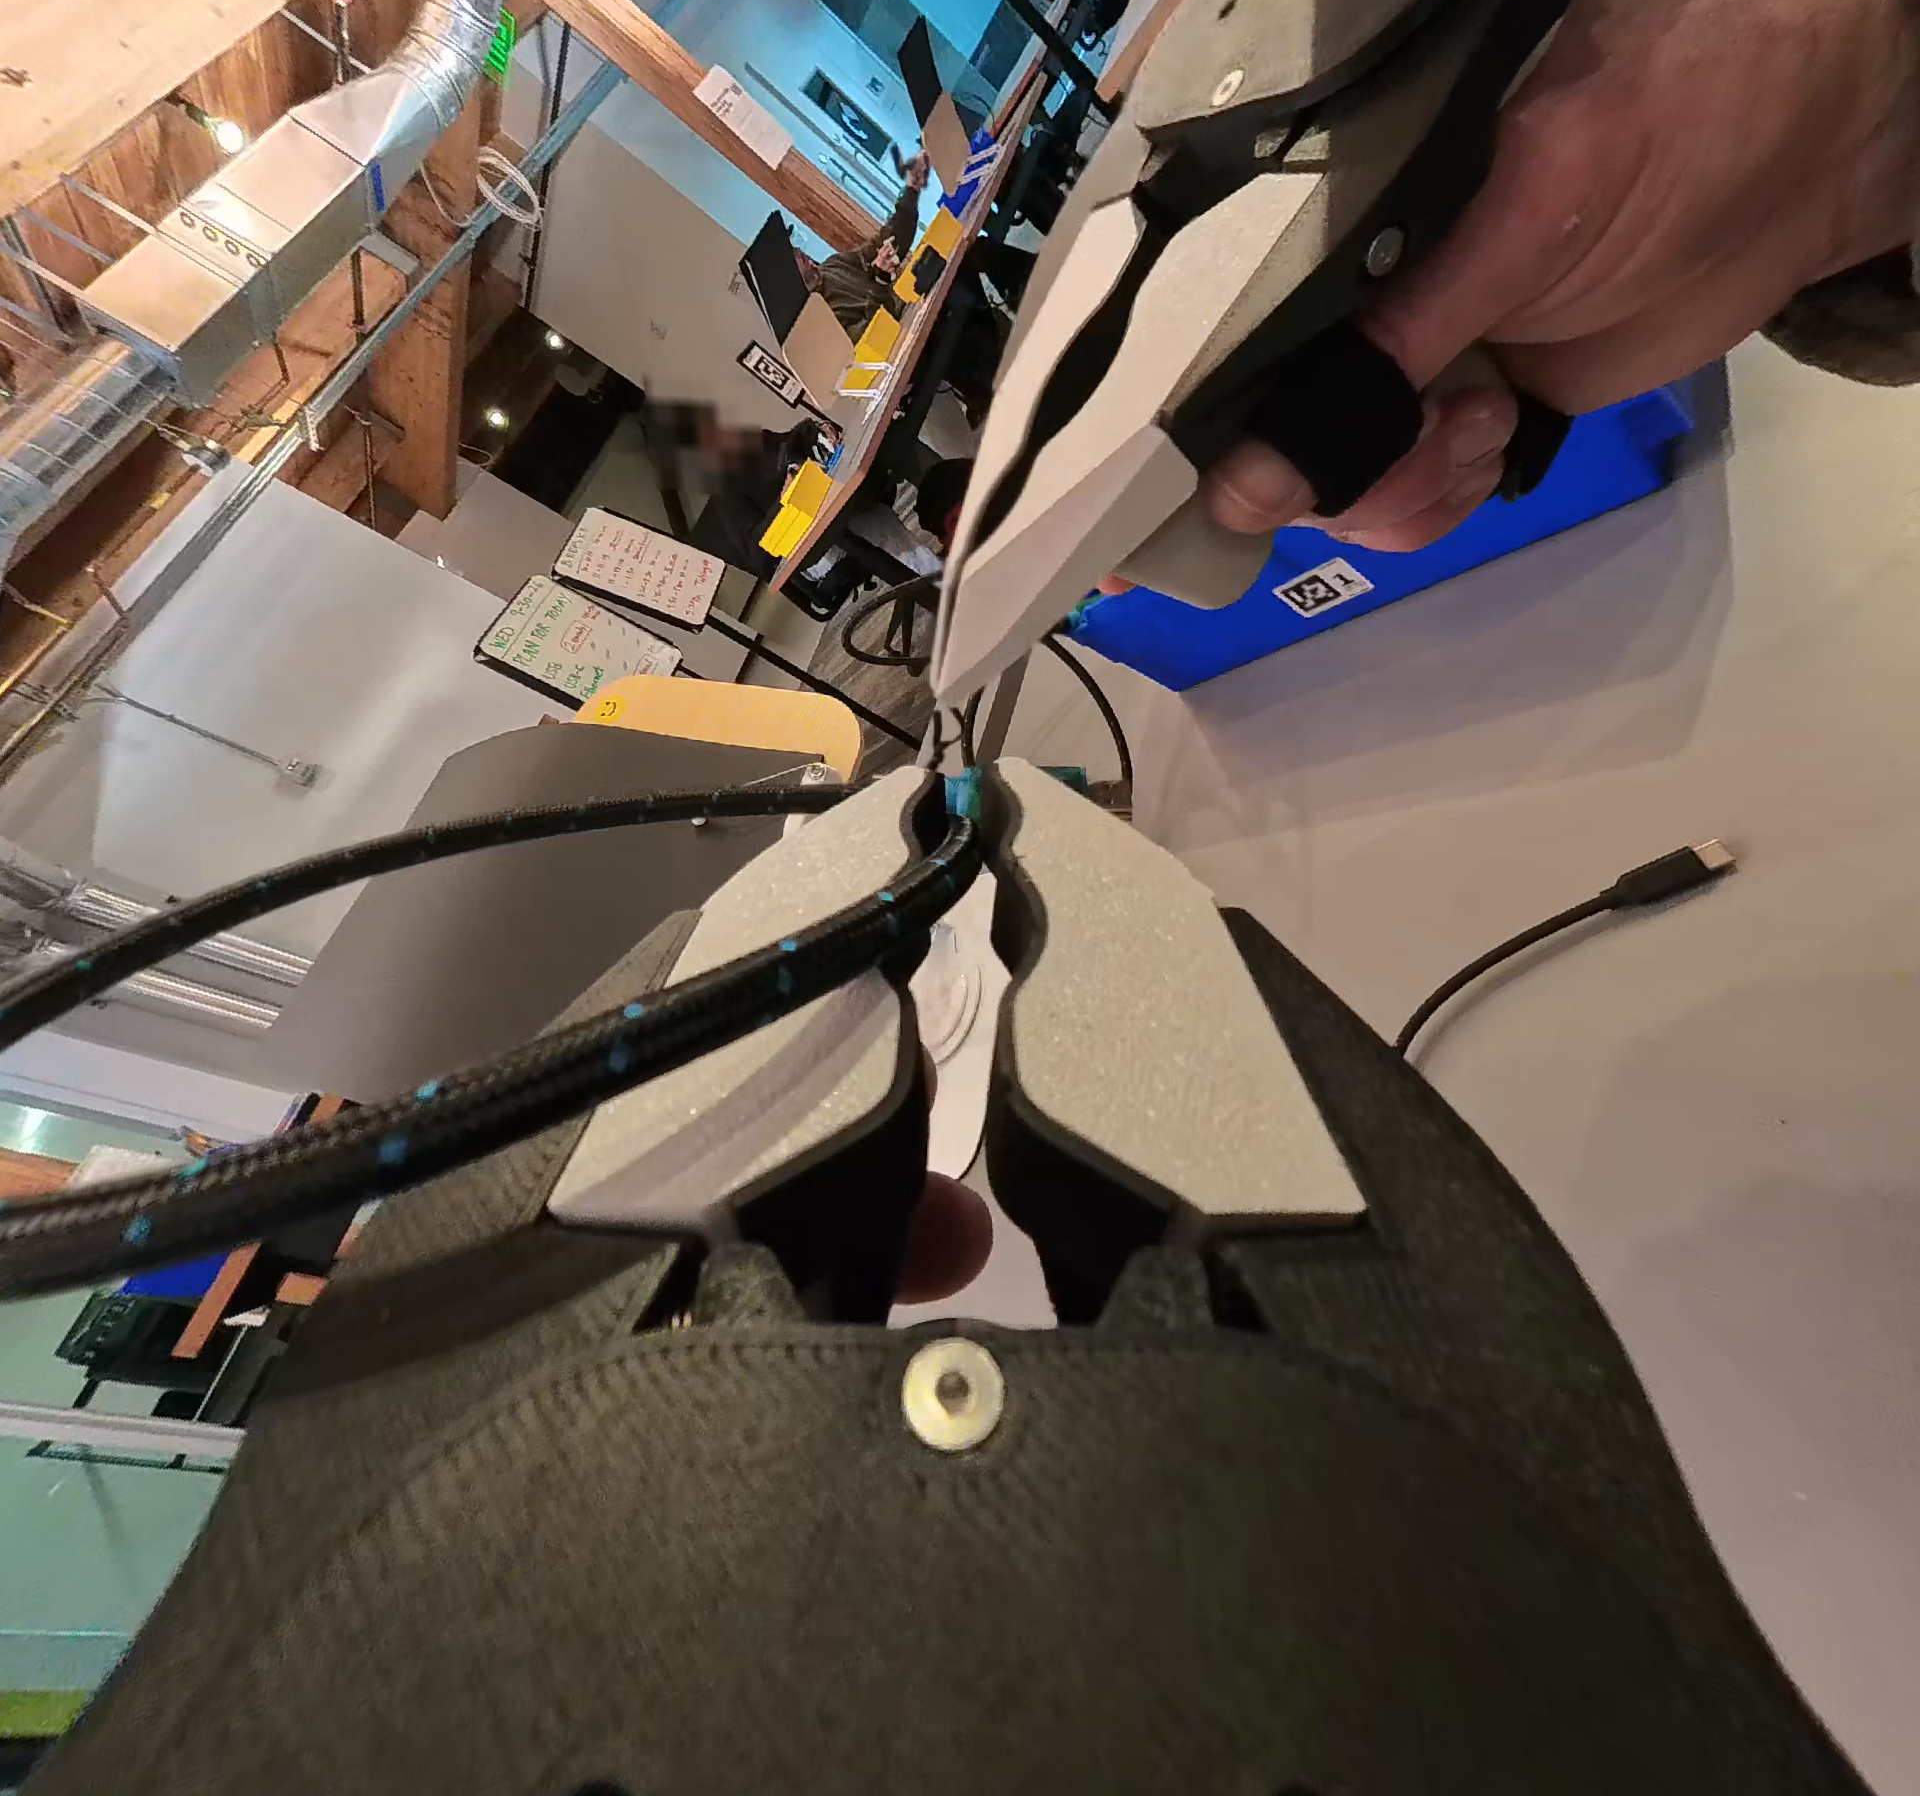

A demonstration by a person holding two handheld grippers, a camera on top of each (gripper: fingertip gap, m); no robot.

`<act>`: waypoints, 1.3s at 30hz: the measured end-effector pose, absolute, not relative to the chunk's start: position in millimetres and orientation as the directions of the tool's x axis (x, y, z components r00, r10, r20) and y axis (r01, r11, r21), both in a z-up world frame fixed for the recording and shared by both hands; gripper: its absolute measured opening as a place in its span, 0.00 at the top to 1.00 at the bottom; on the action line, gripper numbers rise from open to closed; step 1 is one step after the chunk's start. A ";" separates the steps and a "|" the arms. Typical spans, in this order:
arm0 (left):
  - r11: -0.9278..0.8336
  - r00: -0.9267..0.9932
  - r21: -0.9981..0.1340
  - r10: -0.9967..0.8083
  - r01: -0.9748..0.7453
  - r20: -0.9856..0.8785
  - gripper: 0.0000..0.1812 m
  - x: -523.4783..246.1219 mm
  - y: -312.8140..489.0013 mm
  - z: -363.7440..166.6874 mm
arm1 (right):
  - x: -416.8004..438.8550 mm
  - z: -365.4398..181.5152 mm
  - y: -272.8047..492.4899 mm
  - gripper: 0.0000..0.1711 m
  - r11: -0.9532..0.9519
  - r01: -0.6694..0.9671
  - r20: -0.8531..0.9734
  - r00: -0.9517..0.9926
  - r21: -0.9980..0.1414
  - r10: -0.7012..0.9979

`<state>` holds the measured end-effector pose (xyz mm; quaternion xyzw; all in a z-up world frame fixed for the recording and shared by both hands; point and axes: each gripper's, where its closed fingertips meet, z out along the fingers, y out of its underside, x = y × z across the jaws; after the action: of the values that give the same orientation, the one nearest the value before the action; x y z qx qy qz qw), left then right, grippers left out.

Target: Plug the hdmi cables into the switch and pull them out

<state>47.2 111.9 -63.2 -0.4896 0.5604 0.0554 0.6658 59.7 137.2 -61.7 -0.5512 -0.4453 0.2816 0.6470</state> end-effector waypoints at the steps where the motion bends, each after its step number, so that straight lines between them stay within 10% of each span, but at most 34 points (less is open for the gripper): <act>1: 0.513 0.371 -0.592 -0.473 -0.621 -0.799 0.97 46.7 112.2 -62.5 | 59.6 -62.6 137.2 1.00 0.231 0.126 0.263 0.441 -0.965 0.858; 39: 0.432 0.389 -0.761 -0.673 -0.484 -0.629 0.97 46.5 100.7 -53.1 | 65.7 -61.2 136.4 1.00 0.338 0.201 0.393 0.435 -0.919 0.810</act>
<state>46.5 100.7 -53.1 -0.5279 0.5480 -0.0734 0.6447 65.7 136.4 -61.2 -0.5273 -0.4794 0.2299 0.6628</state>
